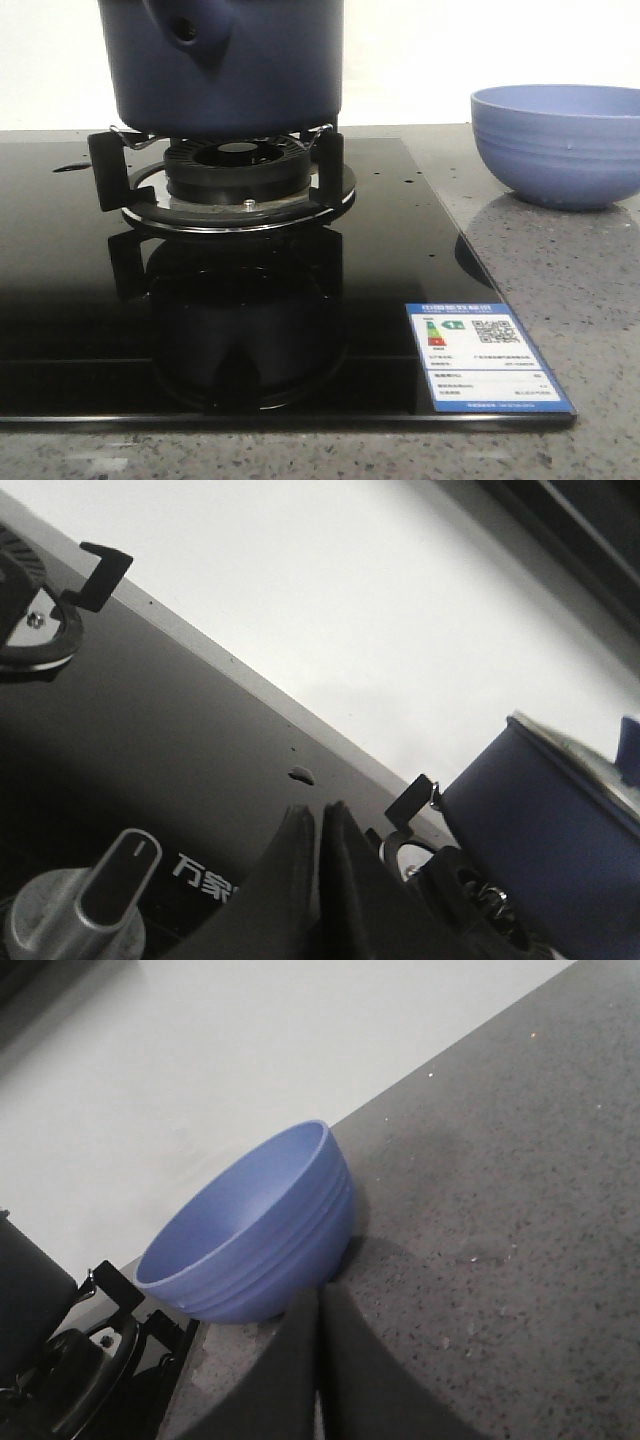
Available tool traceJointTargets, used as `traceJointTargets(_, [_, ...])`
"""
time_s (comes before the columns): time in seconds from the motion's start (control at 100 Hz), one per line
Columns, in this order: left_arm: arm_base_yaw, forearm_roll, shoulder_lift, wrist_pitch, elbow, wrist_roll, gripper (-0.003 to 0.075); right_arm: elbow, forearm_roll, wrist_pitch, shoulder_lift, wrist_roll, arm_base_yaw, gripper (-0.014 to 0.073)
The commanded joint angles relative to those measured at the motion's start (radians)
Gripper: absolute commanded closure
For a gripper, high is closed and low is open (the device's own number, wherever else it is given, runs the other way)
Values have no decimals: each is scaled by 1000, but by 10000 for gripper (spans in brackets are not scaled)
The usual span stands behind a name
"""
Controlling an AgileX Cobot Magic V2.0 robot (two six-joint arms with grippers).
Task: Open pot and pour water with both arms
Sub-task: 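Move left gripper toward the blue lid knob, right toward the bowl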
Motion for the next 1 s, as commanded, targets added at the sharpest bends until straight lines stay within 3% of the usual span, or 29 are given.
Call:
traceJointTargets(0.0, [2,-52,-27,-57,-10,-8,741,-39,3,-3,-16,-1,-4,653])
traceJointTargets(0.15, [2,35,1,79,-153,77,741,-163,-76,123,27,-1,-4,640])
traceJointTargets(0.25, [2,111,73,251,-289,169,741,-271,-138,233,120,-10,-4,640])
traceJointTargets(0.49, [0,108,289,590,-556,411,741,-496,-144,473,363,-157,33,641])
traceJointTargets(0.66, [-82,58,321,552,-616,466,741,-553,-144,496,444,-270,100,641])
traceJointTargets(0.99, [-148,18,321,417,-622,480,741,-566,-142,478,450,-272,116,641])
